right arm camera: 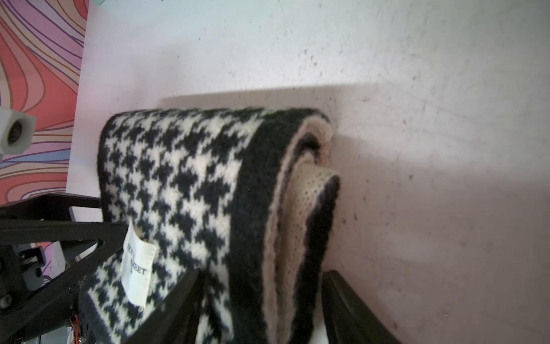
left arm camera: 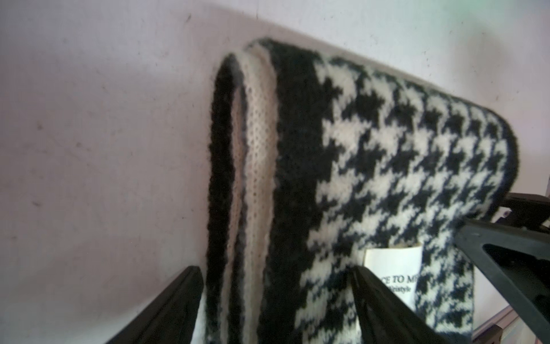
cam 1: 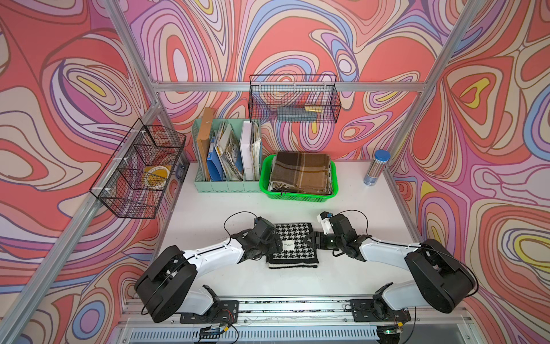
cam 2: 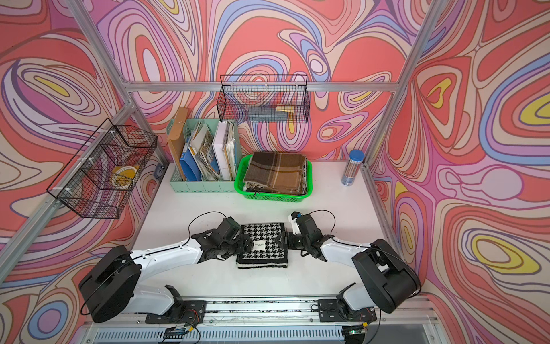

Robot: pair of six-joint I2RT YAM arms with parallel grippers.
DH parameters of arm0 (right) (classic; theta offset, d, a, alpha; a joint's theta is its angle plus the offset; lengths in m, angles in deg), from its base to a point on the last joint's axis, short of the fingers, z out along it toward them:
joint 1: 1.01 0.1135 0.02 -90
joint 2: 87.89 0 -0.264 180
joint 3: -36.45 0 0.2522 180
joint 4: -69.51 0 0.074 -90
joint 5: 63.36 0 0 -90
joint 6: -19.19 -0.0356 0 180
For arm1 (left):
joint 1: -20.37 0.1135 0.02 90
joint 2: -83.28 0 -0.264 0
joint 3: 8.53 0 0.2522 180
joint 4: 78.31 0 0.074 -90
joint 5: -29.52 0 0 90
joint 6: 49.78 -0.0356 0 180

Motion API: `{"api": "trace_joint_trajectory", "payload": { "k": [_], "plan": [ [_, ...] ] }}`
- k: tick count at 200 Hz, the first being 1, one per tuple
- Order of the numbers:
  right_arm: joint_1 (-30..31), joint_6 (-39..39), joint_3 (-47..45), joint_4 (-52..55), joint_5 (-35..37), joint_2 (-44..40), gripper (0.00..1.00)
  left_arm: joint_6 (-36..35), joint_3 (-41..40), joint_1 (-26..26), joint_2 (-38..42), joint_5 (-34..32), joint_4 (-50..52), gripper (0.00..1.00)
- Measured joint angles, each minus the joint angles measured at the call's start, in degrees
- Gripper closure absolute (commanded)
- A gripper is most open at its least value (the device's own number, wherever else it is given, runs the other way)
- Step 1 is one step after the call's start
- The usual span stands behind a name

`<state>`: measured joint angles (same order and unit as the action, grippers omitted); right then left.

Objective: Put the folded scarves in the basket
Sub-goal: Pick up the scarf at the center of the board.

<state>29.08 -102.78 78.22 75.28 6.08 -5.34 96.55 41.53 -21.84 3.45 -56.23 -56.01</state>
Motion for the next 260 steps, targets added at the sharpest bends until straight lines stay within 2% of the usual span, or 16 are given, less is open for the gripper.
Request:
{"api": "trace_joint_trajectory", "payload": {
  "k": [75, 89, 97, 101, 114, 119, 128, 160, 195, 216, 234, 260],
  "plan": [
    [0.15, -0.07, 0.55, -1.03, -0.52, 2.19, 0.39, 0.11, 0.0, -0.24, -3.15, 0.57, -3.26, 0.39],
    [0.35, -0.02, 1.18, -0.94, -0.39, 2.75, 0.42, 0.11, 0.02, -0.44, -3.58, 0.59, -3.82, 0.47],
    [0.5, 0.04, 1.42, -0.94, -0.24, 3.04, 0.5, 0.15, 0.11, -0.57, -3.87, 0.59, -3.93, 0.56],
    [0.59, -0.07, 1.49, -0.92, -0.2, 3.15, 0.57, 0.07, 0.17, -0.59, -4.02, 0.72, -4.0, 0.6],
    [0.98, 0.26, 1.6, -0.72, -0.04, 3.21, 0.89, 0.02, 0.37, -0.61, -4.46, 1.07, -4.31, 0.8],
    [1.18, 0.55, 1.64, -0.74, -0.07, 3.17, 0.99, 0.11, 0.42, -0.61, -4.5, 1.2, -4.42, 0.88],
    [1.53, 0.61, 1.68, -0.87, 0.0, 3.06, 1.0, -0.02, 0.5, -0.66, -4.48, 1.62, -4.63, 1.0],
    [2.56, 1.01, 1.09, -1.42, 0.0, 0.42, 1.0, -0.35, 0.5, -1.25, -2.67, 1.79, -4.52, 1.0],
    [3.96, 0.76, -1.77, -1.79, -0.09, -8.09, 1.0, -1.01, 0.7, -3.28, 3.15, 2.01, -3.41, 1.0],
    [4.15, -0.24, -1.49, -0.42, 1.38, -12.76, 1.0, -2.69, 3.69, -3.63, 5.7, 1.92, -1.2, 1.0],
    [4.15, -0.87, 1.73, 3.74, 4.74, -14.95, 1.0, -5.22, 8.9, -3.61, 6.19, 0.81, 1.57, 1.0],
    [4.13, -1.2, 12.02, 10.82, 11.56, -14.51, 1.0, -9.99, 17.77, -2.91, 6.1, -1.79, 4.7, 1.0]
  ]
}}
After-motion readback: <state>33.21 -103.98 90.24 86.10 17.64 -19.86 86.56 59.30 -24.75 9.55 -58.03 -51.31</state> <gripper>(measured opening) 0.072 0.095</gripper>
